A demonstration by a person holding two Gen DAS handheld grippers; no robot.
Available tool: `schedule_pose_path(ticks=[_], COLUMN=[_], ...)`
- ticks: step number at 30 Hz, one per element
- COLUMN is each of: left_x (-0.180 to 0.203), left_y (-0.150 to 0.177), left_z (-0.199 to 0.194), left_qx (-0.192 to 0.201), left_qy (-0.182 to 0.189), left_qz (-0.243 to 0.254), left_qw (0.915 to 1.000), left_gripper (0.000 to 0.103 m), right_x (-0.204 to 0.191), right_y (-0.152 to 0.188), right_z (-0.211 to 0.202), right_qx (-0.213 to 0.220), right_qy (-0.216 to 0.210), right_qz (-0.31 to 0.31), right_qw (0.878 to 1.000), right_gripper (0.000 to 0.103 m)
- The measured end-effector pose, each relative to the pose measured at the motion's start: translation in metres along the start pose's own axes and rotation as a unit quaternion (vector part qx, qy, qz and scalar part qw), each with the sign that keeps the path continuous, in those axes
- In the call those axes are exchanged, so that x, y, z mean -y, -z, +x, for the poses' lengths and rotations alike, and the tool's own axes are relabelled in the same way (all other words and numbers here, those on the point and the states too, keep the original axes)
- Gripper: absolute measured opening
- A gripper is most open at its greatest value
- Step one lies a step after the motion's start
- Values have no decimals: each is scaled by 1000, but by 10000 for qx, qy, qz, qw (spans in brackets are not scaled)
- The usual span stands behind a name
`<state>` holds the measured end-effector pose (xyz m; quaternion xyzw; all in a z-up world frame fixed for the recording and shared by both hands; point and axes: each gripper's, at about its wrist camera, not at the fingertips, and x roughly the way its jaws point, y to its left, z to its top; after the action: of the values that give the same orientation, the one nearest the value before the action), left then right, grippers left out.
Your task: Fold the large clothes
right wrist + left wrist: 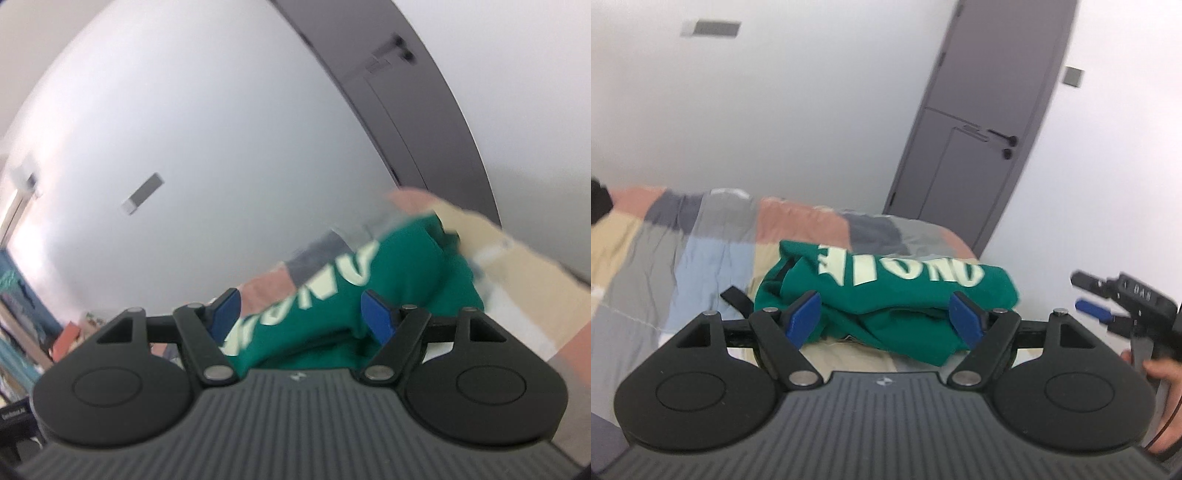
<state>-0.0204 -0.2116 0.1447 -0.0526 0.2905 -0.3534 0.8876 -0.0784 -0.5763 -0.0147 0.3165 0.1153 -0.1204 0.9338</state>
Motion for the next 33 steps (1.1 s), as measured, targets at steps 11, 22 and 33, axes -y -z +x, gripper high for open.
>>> schedule_pose_path(ticks=[11,22,33], left_x=[53,49,21], left_y=[16,61,97], left_z=[-103,-141,-130], left_qx=[745,787,615], left_qy=[-119,-217,-505], left_qz=[1172,1273,994], left_qw=[9902,9885,9919], left_gripper=[81,83,89], right_x=[-83,-105,-123], right_y=[23,72,114], right_z=[-87,-147,-153], right_qx=[189,433,225], right_qy=[-396,-139,152], right_qz=[-1194,-1917,-2227], right_qw=[9919,9804,9745], right_gripper=[75,75,75])
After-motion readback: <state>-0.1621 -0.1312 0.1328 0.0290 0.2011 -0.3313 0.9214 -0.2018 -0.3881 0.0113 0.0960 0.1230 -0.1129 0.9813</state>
